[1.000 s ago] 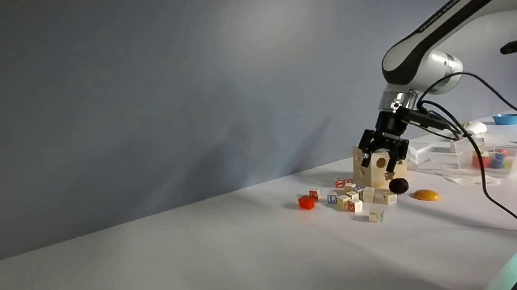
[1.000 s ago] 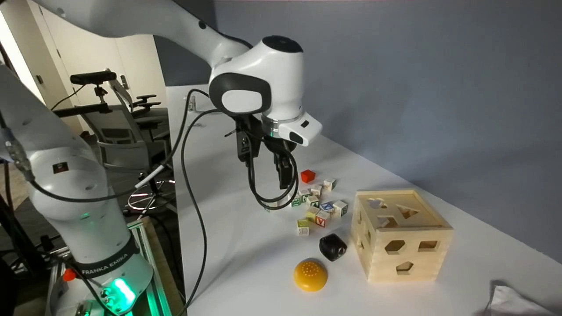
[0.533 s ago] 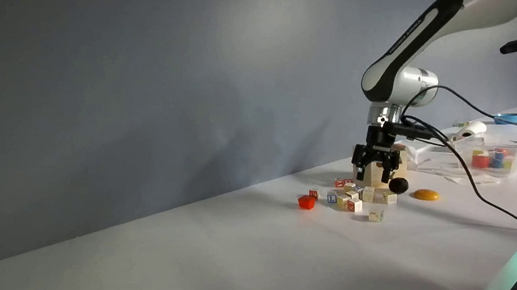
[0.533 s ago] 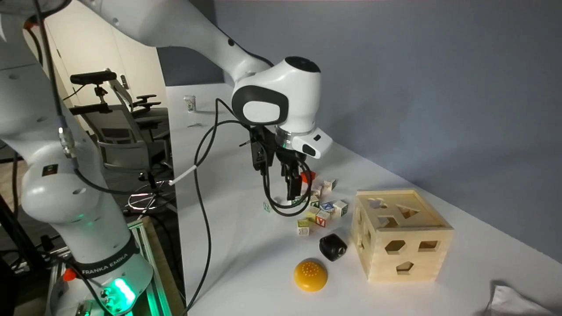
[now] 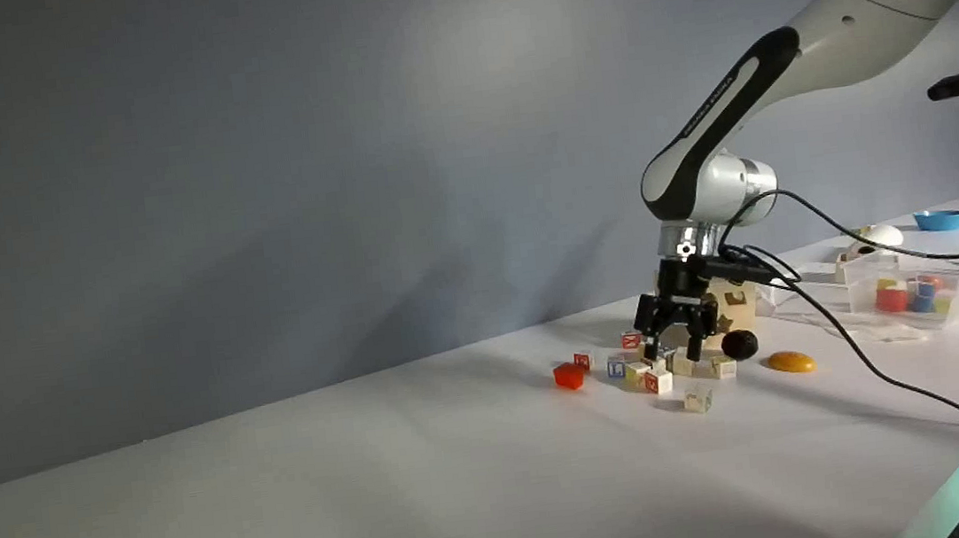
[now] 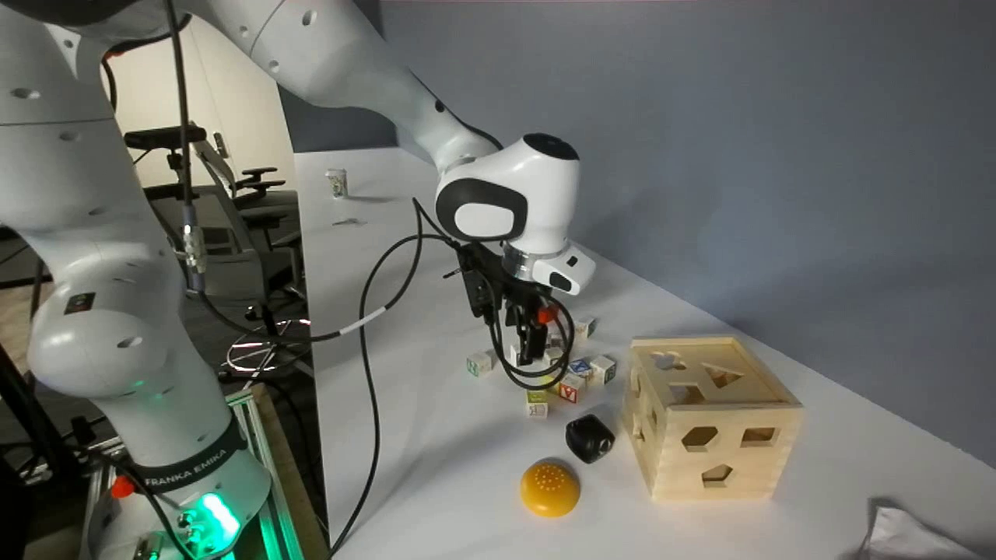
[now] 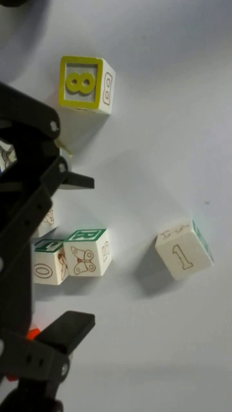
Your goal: Move two wooden squares to the left.
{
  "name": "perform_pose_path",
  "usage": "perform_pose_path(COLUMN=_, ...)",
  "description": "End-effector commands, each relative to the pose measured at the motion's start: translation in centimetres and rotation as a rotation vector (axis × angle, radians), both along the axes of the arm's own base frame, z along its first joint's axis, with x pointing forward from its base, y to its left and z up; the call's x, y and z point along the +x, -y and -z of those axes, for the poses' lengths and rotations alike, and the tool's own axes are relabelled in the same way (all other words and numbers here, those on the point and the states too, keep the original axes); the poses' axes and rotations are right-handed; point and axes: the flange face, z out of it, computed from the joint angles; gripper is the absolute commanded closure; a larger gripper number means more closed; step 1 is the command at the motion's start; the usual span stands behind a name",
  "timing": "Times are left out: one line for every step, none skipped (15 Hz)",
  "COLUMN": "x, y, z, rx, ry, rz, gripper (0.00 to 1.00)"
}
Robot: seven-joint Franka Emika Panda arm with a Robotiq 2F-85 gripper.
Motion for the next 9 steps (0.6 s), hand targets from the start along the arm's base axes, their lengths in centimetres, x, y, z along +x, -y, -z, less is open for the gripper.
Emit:
perform_pose_path(x=1.4, y=-0.2, z=0.7, rx=0.015, ry=0.02, rz=-0.024, gripper=0.16)
perform_pose_path(x=1.5, y=-0.3, z=0.9, rx=0.012, ry=0.021, rz=-0.032, gripper=0.21)
perform_pose_path(x=1.7, y=-0.4, z=1.1, rx=0.007, ry=0.019, rz=-0.039, gripper=0.29)
perform_pose_path(x=1.8, y=-0.6, z=1.2, rx=0.006, ry=0.017, rz=-0.045, gripper=0.35)
perform_pose_path(x=2.0, y=-0.6, z=1.4, rx=0.001, ry=0.013, rz=-0.05, gripper=0.41)
perform_pose_path(x=2.1, y=-0.7, z=1.6, rx=-0.002, ry=0.01, rz=-0.055, gripper=0.46)
perform_pose_path(x=2.1, y=-0.8, z=1.7, rx=-0.005, ry=0.007, rz=-0.06, gripper=0.53)
perform_pose_path(x=2.1, y=-1.0, z=1.9, rx=-0.008, ry=0.004, rz=-0.065, gripper=0.58)
perform_pose_path(x=2.2, y=-1.1, z=2.0, rx=-0.013, ry=0.004, rz=-0.072, gripper=0.58)
